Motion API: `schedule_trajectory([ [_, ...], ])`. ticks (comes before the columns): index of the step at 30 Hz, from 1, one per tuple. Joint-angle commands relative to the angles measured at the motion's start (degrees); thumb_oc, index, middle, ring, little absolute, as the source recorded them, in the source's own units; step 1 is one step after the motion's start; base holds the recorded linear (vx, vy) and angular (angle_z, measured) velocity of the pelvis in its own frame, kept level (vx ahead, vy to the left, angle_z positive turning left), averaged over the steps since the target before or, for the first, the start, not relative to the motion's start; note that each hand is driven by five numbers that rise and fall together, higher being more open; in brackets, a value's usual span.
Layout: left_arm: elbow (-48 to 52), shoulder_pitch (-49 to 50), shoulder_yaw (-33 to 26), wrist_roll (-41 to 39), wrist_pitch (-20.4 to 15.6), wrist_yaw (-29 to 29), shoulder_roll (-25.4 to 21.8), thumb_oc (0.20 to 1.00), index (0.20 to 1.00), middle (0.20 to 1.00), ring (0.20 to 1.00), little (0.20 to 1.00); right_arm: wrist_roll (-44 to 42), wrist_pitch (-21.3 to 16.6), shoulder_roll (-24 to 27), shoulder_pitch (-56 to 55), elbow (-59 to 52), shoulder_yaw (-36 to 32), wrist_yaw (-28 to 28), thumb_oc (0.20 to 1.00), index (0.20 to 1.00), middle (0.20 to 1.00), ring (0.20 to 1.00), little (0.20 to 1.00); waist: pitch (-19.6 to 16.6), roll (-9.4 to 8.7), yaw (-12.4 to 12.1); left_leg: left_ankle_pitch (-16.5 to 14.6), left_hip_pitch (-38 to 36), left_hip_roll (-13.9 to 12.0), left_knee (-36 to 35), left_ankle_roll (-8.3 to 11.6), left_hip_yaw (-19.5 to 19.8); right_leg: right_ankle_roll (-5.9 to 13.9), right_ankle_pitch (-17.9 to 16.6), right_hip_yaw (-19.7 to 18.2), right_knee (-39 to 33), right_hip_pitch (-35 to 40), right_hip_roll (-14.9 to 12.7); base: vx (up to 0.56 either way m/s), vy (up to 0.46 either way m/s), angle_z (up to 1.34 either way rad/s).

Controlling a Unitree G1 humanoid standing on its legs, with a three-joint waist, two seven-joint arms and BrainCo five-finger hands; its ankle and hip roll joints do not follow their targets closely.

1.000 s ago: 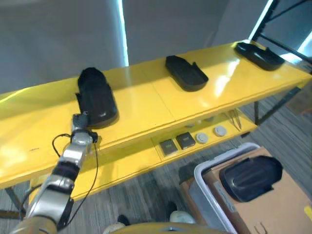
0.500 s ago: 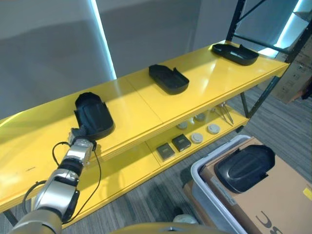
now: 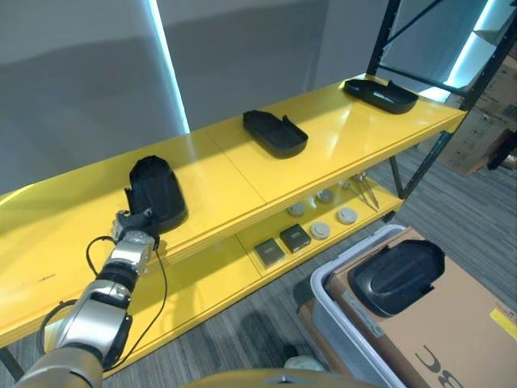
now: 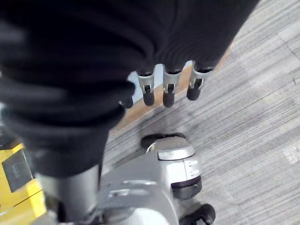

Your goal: Move parts from the plastic box to the shelf.

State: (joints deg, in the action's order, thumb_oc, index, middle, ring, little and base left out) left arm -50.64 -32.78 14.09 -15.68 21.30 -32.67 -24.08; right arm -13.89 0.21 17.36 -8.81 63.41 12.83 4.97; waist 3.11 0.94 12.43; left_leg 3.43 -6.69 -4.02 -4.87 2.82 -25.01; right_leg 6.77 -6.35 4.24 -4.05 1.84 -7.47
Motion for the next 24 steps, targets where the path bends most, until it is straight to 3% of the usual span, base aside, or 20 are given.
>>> schedule_trajectory([
  [1, -4.0, -6.5, -1.5, -0.2, -2.8, -1.6, -1.5, 1.0, 1.0, 1.0, 1.0, 1.0, -3.2, -1.9, 1.2, 1.7, 0.2, 1.1, 2.5, 1.0, 1.0, 1.0, 1.0, 1.0, 2.1, 0.66, 0.2, -3.6, 0.2, -3.2, 4.5, 0.7, 3.0, 1.93, 4.7, 1.1, 3.5, -0.3, 0.9, 0.0, 0.0, 0.0],
  [8, -3.2, -6.4, -1.5, 0.1, -2.4, -1.9, -1.7, 1.0, 1.0, 1.0, 1.0, 1.0, -3.9, -1.1, 1.3, 1.1, -2.0, 1.9, 2.7, 1.0, 1.0, 1.0, 1.0, 1.0, 2.1, 0.34, -0.1, -3.4, 0.1, -3.4, 4.2, 0.95, 3.0, 2.03, 4.7, 1.5, 3.1, 0.2, 0.8, 0.0, 0.0, 0.0],
  [9, -1.2, -8.6, 0.1, -3.3, -9.4, -5.6, -0.5, 1.0, 1.0, 1.0, 1.0, 1.0, -8.8, -1.0, 5.1, 3.5, -6.5, 0.8, 2.9, 1.0, 1.0, 1.0, 1.0, 1.0, 8.1, -1.15, 1.7, -2.0, 8.1, -8.4, 12.4, 2.39, 7.2, 1.21, 6.6, -2.3, 15.5, -10.4, -0.2, -0.03, 0.058, -0.02],
  [12, 0.1, -8.7, 0.5, -2.2, -8.9, -7.4, 0.2, 1.0, 1.0, 1.0, 1.0, 1.0, -6.5, -0.1, 4.1, 2.1, -8.4, 1.1, 4.1, 1.0, 1.0, 1.0, 1.0, 1.0, 9.1, -1.82, 2.2, -3.7, 7.7, -6.6, 13.2, 1.37, 6.7, 2.95, 5.4, -3.4, 15.3, -10.3, -2.3, -0.02, 0.134, 0.0],
  [19, 2.3, -8.5, 0.2, -1.5, -7.8, -8.9, 0.2, 1.0, 1.0, 1.0, 1.0, 1.0, -5.0, -0.2, 3.0, 1.1, -8.1, 1.5, 3.4, 1.0, 1.0, 1.0, 1.0, 1.0, 7.9, -2.45, 1.2, -4.6, 4.7, -5.1, 11.0, 0.75, 5.5, 3.99, 4.0, -2.3, 10.6, -5.9, -3.7, 0.07, 0.019, 0.04],
  [24, 7.8, -9.6, -1.3, 0.4, -12.7, -13.1, -2.6, 1.0, 1.0, 1.0, 1.0, 1.0, -5.8, 0.9, 3.3, 0.7, -7.8, 1.1, 2.5, 1.0, 1.0, 1.0, 1.0, 1.0, 6.4, -2.46, -0.6, -3.8, 3.6, -5.6, 8.9, 1.47, 5.6, 3.85, 3.4, -1.1, 7.6, -3.8, -3.2, 0.08, -0.052, 0.03],
])
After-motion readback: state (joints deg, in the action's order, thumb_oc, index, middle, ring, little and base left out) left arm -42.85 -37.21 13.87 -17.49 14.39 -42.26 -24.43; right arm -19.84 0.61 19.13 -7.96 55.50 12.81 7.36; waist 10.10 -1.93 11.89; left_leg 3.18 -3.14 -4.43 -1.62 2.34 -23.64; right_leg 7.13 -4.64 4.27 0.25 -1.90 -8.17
